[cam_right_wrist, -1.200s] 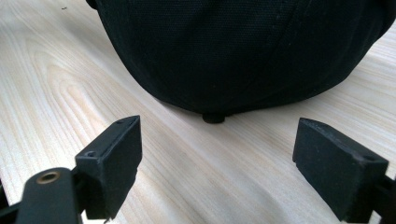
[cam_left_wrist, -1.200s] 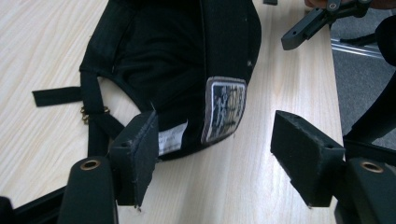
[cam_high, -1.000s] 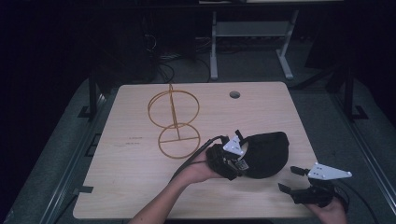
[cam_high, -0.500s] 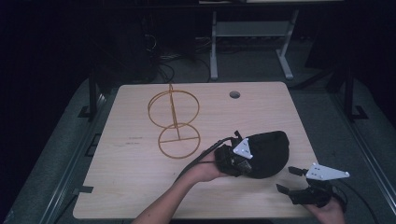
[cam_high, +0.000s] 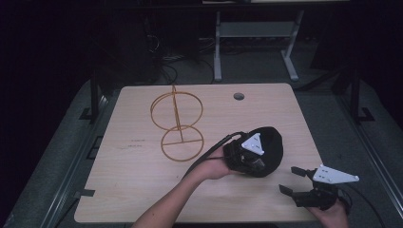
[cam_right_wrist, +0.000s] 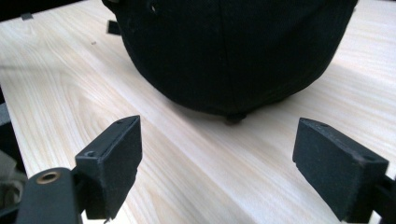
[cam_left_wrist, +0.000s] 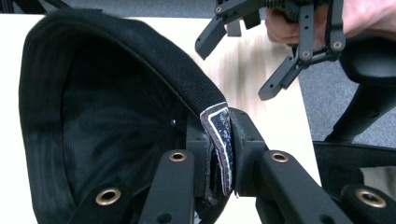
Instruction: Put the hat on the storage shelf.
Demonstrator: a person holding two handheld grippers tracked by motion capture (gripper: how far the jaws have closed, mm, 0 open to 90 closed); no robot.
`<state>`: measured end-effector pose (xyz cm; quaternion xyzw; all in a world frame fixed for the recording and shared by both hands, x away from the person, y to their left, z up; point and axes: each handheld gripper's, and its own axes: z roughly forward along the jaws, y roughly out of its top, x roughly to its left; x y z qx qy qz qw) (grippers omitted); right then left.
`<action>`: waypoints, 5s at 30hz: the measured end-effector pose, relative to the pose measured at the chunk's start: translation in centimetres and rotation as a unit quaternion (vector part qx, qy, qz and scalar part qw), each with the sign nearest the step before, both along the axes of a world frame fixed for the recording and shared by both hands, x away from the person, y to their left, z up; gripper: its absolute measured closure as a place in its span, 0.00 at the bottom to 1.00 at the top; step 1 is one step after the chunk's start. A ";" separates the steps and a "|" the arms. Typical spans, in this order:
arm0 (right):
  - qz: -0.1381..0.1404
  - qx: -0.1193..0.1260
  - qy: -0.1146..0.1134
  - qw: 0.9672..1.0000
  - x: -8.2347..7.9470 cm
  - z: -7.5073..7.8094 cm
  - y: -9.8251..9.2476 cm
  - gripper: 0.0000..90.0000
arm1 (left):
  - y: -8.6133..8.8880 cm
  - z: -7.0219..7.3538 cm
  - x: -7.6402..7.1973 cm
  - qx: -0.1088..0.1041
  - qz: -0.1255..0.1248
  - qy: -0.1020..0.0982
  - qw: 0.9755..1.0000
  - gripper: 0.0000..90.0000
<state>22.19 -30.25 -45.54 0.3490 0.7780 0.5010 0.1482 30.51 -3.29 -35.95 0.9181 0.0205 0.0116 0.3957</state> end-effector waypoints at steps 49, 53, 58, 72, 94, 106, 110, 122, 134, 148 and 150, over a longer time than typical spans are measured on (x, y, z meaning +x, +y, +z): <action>0.038 0.034 -0.032 0.998 -0.6 2.6 0.5 0.92 | -2.1 4.4 -1.9 -0.019 -0.054 -0.008 0.998 0.81; 0.040 0.034 -0.023 0.998 -0.4 3.1 0.7 0.93 | -1.0 4.7 -1.7 -0.024 -0.031 -0.016 0.999 0.67; 0.035 0.022 -0.020 0.999 -0.2 3.6 0.6 0.95 | 1.2 5.1 -1.4 -0.033 -0.006 -0.020 0.999 0.57; 0.038 -0.003 -0.029 0.999 0.6 5.5 0.6 0.95 | 8.4 3.4 -2.2 -0.050 0.063 -0.027 0.996 0.50; 0.049 -0.028 -0.029 0.998 3.5 10.8 -0.4 0.95 | 14.5 -2.5 -3.0 -0.034 0.128 -0.013 0.991 0.44; 0.069 -0.042 -0.036 0.996 4.8 12.9 1.0 0.95 | 15.7 -4.8 -3.0 -0.019 0.147 -0.016 0.989 0.42; 0.077 -0.041 -0.039 0.995 5.4 13.8 1.7 0.95 | 16.0 -5.3 -2.9 -0.017 0.155 -0.015 0.988 0.42; 0.102 -0.035 -0.058 0.992 7.0 17.0 3.8 0.95 | 16.4 -5.6 -2.8 -0.016 0.160 -0.013 0.987 0.41; 0.137 -0.051 -0.077 0.986 9.3 20.7 8.1 0.95 | 16.8 -5.6 -2.6 -0.012 0.158 -0.013 0.987 0.41; 0.181 -0.092 -0.081 0.976 12.8 23.8 14.3 0.95 | 17.0 -5.9 -2.5 -0.017 0.157 0.000 0.987 0.41; 0.188 -0.100 -0.082 0.974 13.3 24.2 15.0 0.95 | 17.1 -5.9 -2.4 -0.019 0.161 0.004 0.987 0.41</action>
